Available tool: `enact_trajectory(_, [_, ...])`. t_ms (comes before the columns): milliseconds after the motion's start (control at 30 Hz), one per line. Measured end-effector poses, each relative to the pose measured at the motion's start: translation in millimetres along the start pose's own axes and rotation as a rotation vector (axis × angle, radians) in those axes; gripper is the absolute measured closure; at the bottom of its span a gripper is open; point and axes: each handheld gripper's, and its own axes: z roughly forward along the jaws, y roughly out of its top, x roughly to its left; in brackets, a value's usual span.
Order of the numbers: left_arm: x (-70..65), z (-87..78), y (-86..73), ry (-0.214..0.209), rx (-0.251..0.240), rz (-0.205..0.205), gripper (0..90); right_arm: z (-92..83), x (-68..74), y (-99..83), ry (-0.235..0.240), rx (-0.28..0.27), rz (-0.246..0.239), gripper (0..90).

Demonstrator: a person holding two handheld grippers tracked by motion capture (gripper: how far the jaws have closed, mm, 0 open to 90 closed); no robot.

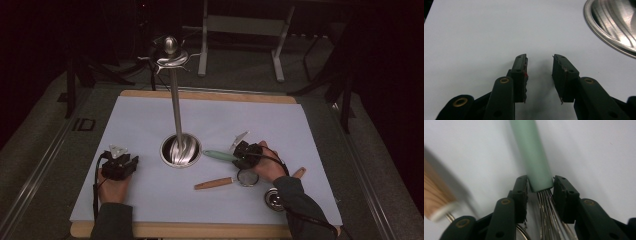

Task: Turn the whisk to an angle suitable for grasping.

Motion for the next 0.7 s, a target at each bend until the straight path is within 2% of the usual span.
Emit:
enact_trajectory(200, [-0.4, 0.0, 0.0, 0.002, 0.000, 0.003, 64.5, -3.8, -14.7, -14.2, -0.022, 0.010, 0.052, 67.8])
enact_trajectory(233, [-0.4, 0.0, 0.0, 0.002, 0.000, 0.003, 64.6, -5.9, -19.8, -20.4, -0.026, 0.012, 0.073, 68.0])
enact_trajectory(367, [-0.3, 0.1, 0.0, 0.003, 0.001, 0.003, 64.5, -9.5, -26.5, -27.7, -0.029, 0.019, 0.093, 68.0])
enact_trajectory(433, [-0.4, 0.1, 0.0, 0.004, 0.001, 0.004, 64.5, -10.3, -28.1, -28.8, -0.027, 0.023, 0.101, 68.0])
enact_trajectory(467, [-0.4, 0.1, 0.0, 0.004, 0.000, 0.003, 64.5, -11.3, -31.4, -29.3, -0.004, 0.034, 0.104, 68.0])
enact_trajectory(600, [-0.3, 0.1, 0.0, 0.003, 0.001, 0.003, 64.4, -11.0, -35.0, -23.9, 0.018, 0.072, 0.080, 68.0])
enact_trajectory(700, [-0.2, 0.1, 0.0, 0.002, 0.001, 0.002, 64.4, -9.8, -38.7, -16.4, 0.052, 0.117, 0.053, 68.0])
